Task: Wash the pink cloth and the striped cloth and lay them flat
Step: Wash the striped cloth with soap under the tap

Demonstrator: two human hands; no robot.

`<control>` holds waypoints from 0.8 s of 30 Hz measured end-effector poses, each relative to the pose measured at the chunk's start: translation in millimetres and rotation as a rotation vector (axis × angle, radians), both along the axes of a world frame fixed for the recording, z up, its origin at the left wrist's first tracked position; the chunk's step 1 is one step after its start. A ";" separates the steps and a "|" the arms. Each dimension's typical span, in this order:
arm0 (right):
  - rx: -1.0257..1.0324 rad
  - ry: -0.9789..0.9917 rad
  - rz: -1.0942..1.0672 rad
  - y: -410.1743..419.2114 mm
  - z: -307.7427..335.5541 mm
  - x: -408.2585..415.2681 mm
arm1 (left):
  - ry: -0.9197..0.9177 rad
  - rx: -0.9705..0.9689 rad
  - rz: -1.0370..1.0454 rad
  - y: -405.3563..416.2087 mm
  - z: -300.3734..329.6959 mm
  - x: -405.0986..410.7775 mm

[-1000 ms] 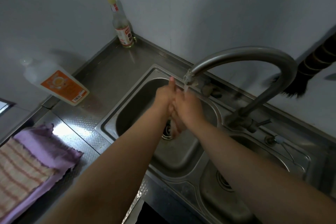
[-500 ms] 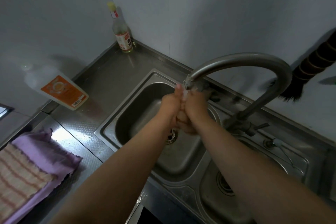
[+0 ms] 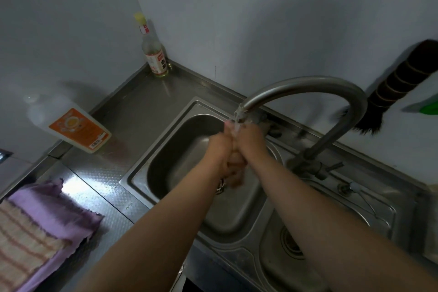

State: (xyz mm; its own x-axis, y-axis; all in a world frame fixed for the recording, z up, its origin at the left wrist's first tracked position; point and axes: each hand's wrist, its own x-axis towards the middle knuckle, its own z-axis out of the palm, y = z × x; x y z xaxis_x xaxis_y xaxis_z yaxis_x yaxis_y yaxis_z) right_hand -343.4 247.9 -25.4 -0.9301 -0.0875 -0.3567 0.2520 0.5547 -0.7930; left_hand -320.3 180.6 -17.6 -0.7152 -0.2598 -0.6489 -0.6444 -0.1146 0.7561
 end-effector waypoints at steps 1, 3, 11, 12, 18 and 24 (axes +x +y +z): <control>0.005 0.016 -0.034 2.6 -3.4 -6.6 | 0.000 -0.024 0.016 2.1 0.9 -0.7; -0.052 0.016 -0.027 1.6 -3.7 -4.1 | -0.012 -0.031 0.036 -1.4 2.1 -6.5; -0.279 -0.136 -0.149 18.0 -23.9 -4.9 | 0.075 0.274 -0.107 -28.2 -6.8 10.9; -0.393 -0.212 -0.230 22.4 -30.7 -7.3 | 0.112 0.315 -0.109 -36.4 -11.2 12.6; -0.633 -0.269 -0.358 28.0 -24.5 -3.3 | 0.261 -0.140 -0.092 -56.3 -21.0 17.1; -0.262 0.070 -0.011 -4.1 -10.4 15.5 | 0.184 0.005 0.086 -19.9 -2.5 -2.7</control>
